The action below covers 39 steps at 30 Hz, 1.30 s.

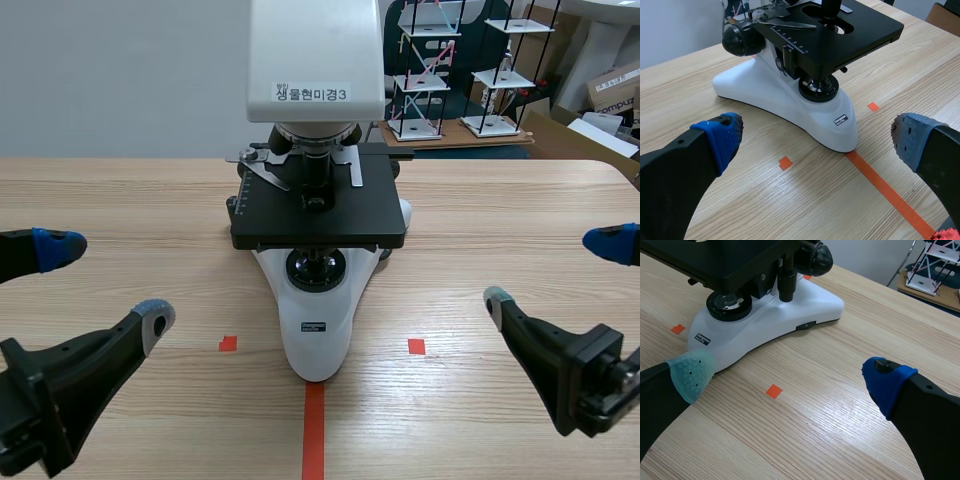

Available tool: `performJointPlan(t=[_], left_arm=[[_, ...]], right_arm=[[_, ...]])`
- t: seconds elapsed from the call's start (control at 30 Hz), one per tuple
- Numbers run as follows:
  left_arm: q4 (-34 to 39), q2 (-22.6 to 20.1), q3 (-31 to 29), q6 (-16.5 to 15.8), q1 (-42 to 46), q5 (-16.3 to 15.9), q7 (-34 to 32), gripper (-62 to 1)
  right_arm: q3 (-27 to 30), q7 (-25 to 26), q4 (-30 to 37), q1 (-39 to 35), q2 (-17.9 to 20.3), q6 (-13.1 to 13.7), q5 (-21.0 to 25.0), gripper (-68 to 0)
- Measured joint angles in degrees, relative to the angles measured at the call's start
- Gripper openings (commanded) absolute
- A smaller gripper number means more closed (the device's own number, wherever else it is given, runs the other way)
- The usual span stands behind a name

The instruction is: Point at the coarse focus knob

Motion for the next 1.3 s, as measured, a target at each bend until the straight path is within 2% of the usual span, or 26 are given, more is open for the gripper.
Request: performJointPlan(t=[0.1,0.33,0.67,0.73,0.8,0.83,1.0,1.07,1.3], left_arm=[[0.0,0.0,0.0,0.0,0.0,0.0,0.0,1.4],[0.0,0.0,0.0,0.0,0.0,0.0,0.0,1.4],[0.0,0.0,0.0,0.0,0.0,0.0,0.0,1.4],[0.0,0.0,0.0,0.0,0.0,0.0,0.0,1.4],[0.0,0.0,0.0,0.0,0.0,0.0,0.0,1.4],[0.0,0.0,0.0,0.0,0.0,0.0,0.0,1.4],[0.0,0.0,0.0,0.0,0.0,0.0,0.0,1.4],[0.0,0.02,0.0,0.0,0.0,0.02,0.0,1.4],[0.0,0.0,0.0,0.0,0.0,0.02,0.0,1.4]], right_arm=[[0.0,-1.64,0.0,-0.02,0.0,0.0,-0.02,-2.0],[0.0,-1.53,0.0,0.0,0.0,0.02,-1.92,-2.0],[0.0,-1.53,0.0,0.0,0.0,0.0,-1.95,-2.2],[0.0,-1.53,0.0,0.0,0.0,0.0,-1.95,-4.5],[0.0,-1.53,0.0,0.0,0.0,0.0,-1.95,-12.5],[0.0,-1.51,0.0,0.0,0.0,-0.02,-1.95,-19.4],[0.0,1.33,0.0,0.13,1.79,-0.07,-1.99,-67.0],[0.22,1.2,0.0,1.31,2.4,-0.24,-1.7,-67.3],[3.1,0.76,0.0,8.83,2.38,-0.61,3.5,-67.5]])
